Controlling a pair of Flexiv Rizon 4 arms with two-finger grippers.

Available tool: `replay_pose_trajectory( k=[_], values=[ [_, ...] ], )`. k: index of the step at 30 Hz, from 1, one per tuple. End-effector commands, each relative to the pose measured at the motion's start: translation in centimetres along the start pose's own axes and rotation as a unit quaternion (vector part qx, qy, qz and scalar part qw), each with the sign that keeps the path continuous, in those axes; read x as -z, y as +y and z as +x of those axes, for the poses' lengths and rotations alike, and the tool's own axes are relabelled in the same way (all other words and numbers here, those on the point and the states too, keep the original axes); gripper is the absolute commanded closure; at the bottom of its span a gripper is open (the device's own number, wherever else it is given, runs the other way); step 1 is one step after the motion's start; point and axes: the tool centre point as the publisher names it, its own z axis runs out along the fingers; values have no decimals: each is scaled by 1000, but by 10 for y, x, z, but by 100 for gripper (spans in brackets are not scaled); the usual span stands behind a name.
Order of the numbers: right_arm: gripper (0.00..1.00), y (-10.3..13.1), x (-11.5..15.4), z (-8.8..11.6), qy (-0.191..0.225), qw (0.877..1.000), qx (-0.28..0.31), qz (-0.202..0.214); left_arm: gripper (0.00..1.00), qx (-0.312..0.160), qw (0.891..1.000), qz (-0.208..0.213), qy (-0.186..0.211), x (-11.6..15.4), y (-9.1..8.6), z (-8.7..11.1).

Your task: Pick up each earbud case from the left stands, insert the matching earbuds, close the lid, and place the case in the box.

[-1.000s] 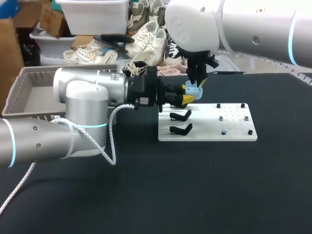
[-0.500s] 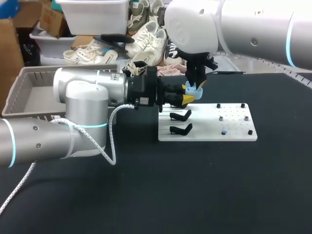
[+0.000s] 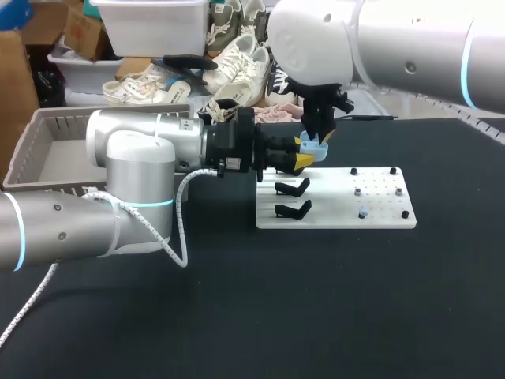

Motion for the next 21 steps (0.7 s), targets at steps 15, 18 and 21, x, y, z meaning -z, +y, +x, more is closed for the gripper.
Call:
replay_pose_trajectory(
  k=[15, 18, 21],
  values=[
    [100, -5, 3, 3, -8, 999, 39, -16, 100, -1, 1000, -2, -1, 0, -1, 0],
    [100, -7, 4, 5, -12, 999, 51, -16, 100, -1, 1000, -2, -1, 0, -1, 0],
    [100, -9, 3, 5, -13, 998, 59, -16, 100, -1, 1000, -2, -1, 0, -1, 0]
  ],
)
